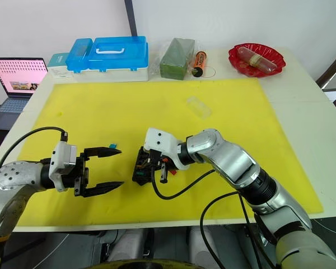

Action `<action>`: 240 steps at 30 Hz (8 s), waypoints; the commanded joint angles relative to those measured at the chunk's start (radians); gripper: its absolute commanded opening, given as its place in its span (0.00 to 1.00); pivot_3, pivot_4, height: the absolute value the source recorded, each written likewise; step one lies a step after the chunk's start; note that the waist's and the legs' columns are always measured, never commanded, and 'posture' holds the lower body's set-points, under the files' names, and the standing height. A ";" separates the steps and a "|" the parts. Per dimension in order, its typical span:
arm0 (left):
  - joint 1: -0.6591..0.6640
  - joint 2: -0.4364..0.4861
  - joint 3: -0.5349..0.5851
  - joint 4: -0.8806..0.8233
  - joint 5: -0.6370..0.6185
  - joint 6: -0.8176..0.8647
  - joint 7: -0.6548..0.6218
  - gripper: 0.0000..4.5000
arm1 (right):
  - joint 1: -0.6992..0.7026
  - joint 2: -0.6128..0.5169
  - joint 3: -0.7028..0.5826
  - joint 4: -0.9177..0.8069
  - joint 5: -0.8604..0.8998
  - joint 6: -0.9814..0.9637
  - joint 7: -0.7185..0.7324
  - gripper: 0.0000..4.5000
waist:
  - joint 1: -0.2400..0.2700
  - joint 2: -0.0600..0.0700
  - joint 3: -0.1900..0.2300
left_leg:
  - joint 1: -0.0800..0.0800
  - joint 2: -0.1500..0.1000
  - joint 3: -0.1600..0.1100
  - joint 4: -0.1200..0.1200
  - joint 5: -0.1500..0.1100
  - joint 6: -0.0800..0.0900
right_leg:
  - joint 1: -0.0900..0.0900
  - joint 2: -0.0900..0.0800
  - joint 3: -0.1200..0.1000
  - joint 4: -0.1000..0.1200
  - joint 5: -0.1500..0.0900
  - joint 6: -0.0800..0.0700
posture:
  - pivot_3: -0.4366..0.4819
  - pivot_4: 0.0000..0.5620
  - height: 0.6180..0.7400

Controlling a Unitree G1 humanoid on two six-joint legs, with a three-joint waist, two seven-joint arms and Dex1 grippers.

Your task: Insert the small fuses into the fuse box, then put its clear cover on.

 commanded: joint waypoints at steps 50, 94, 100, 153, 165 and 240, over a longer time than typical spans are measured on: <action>0.000 -0.093 -0.040 0.164 0.083 -0.260 -0.106 0.99 | -0.004 0.004 -0.008 -0.022 0.008 0.075 -0.030 0.00 | 0.001 -0.001 0.000 | 0.000 0.001 0.000 0.000 0.000 0.000 | -0.001 -0.001 0.000 0.000 0.000 0.000 | 0.48 0.27 1.00; -0.036 -0.095 -0.059 0.157 0.078 -0.239 -0.090 1.00 | 0.022 0.050 -0.035 0.036 0.024 -0.032 -0.002 0.01 | 0.000 -0.001 0.001 | -0.001 0.001 0.000 -0.001 0.000 0.000 | -0.001 0.000 0.000 0.000 0.000 0.000 | 0.48 0.27 1.00; -0.034 -0.097 -0.061 0.159 0.078 -0.241 -0.092 1.00 | 0.029 0.045 -0.030 0.031 0.024 -0.024 0.000 0.01 | 0.000 -0.001 0.001 | -0.001 0.001 0.000 -0.001 0.000 0.000 | -0.001 0.000 0.000 0.000 0.000 0.000 | 0.48 0.27 1.00; 0.067 -0.026 0.272 0.089 0.029 0.128 0.332 1.00 | 0.379 -0.240 -0.538 0.119 -0.059 -0.474 -0.022 0.93 | 0.005 -0.004 0.005 | 0.000 0.000 0.001 -0.001 0.000 0.000 | 0.000 -0.001 0.000 -0.001 -0.001 0.002 | 0.48 0.27 1.00; -0.018 -0.074 0.274 0.280 0.155 0.019 0.439 1.00 | 0.399 -0.217 -0.597 0.316 -0.188 -0.682 -0.175 1.00 | 0.004 -0.005 0.005 | 0.000 0.000 0.003 -0.001 0.000 0.000 | 0.001 -0.001 0.002 -0.001 0.000 0.002 | 0.48 0.27 1.00; -0.263 -0.395 0.415 0.500 -1.400 1.074 1.606 1.00 | 0.084 -0.050 -0.283 0.024 0.000 -0.385 0.091 1.00 | 0.011 -0.016 0.008 | 0.001 -0.005 -0.003 0.000 0.002 -0.005 | 0.002 -0.006 0.001 0.002 0.001 0.002 | 0.48 0.27 1.00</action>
